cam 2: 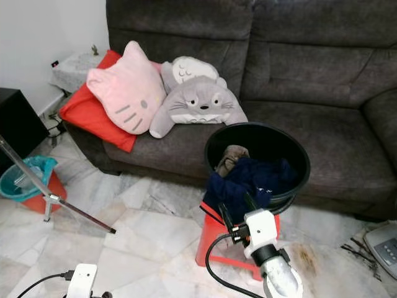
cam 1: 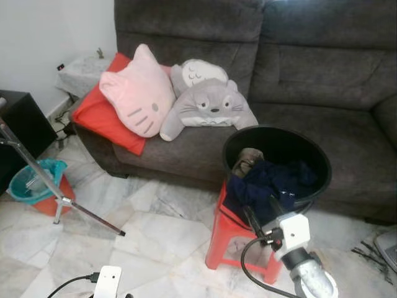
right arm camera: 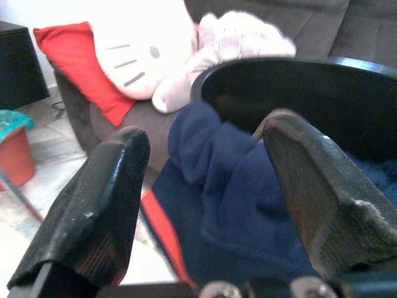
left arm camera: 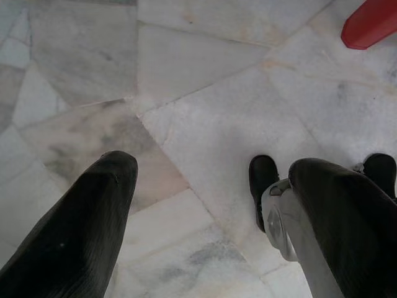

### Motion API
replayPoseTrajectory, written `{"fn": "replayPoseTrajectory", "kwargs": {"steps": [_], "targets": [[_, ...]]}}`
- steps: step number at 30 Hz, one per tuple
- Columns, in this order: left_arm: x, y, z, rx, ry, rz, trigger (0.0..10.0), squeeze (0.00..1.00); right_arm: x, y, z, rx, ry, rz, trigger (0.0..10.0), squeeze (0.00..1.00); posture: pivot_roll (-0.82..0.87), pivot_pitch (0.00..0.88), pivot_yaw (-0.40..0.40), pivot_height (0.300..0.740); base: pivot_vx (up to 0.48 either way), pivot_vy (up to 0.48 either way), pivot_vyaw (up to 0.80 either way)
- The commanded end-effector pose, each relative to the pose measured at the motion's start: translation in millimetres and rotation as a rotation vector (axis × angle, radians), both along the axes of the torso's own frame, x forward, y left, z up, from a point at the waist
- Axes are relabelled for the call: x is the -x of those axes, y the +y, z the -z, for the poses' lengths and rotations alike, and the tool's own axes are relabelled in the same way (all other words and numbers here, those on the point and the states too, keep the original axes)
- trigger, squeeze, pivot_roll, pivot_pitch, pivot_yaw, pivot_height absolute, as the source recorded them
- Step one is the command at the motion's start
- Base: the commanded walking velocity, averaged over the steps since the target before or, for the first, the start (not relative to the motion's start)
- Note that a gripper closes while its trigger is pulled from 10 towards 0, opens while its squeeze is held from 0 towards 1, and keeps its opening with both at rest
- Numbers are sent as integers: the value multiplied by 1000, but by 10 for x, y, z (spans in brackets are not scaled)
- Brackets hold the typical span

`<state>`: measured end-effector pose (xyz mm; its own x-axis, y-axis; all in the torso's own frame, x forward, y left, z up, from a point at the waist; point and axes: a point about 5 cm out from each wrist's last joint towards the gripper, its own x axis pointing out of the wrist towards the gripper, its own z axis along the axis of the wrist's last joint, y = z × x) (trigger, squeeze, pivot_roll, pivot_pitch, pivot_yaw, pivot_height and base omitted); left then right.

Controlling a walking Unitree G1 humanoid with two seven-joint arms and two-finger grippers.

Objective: Hang hanger

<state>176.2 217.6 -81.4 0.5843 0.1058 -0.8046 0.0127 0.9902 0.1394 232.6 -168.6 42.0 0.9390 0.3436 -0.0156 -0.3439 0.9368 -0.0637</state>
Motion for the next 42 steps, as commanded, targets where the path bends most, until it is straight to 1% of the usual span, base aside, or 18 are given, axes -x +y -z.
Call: {"fn": "replayPoseTrajectory", "kwargs": {"steps": [1,4,7,10,14,16,17,22,24,28,30,34,35,38,42], "targets": [[29,-14,21,-7,25,14,10000,0,13,7,3,-27,24,1,10000,0,-20,0,32,740,0,0,0],[26,-25,22,-6,25,13,10000,0,43,14,-18,-27,41,3,10000,0,-13,0,27,740,0,0,0],[17,-44,22,-5,24,12,10000,0,120,-11,28,-44,105,48,10000,0,-15,0,27,740,0,0,0],[19,-43,23,-9,25,13,10000,0,184,-43,108,-95,175,112,10000,0,-18,0,27,740,0,0,0],[38,-17,25,-14,25,12,10000,0,251,-45,162,-196,235,168,10000,0,-16,0,25,740,0,0,0],[51,-3,27,-16,26,12,10000,0,284,-48,196,-215,262,186,10000,0,-17,0,25,740,0,0,0],[63,9,29,-18,27,13,10000,0,301,-37,223,-210,283,180,10000,1000,-19,0,25,740,0,0,0],[70,14,31,-19,27,13,10000,0,302,-34,246,-201,298,178,10000,1000,-17,0,24,740,0,0,0],[75,21,31,-17,26,15,10000,0,267,-68,290,-190,323,204,10000,1000,-17,0,23,740,0,0,0],[77,22,31,-18,27,21,10000,0,241,-90,315,-178,339,220,10000,1000,-16,0,24,740,0,0,0],[78,15,33,-17,28,27,10000,0,190,-124,368,-151,367,248,10000,1000,-16,0,23,740,0,0,0],[76,3,35,-18,28,30,10000,0,126,-147,398,-138,377,276,10000,1000,-13,0,24,740,0,0,0],[77,-4,36,-18,28,31,10000,0,109,-144,402,-136,377,275,10000,0,-14,0,24,740,0,0,0],[78,-22,41,-21,31,35,10000,0,38,-133,400,-135,371,274,10000,0,-12,0,25,740,0,0,0],[79,-26,43,-24,32,37,10000,0,5,-124,398,-133,368,269,10000,0,-11,0,24,740,0,0,0]]}}
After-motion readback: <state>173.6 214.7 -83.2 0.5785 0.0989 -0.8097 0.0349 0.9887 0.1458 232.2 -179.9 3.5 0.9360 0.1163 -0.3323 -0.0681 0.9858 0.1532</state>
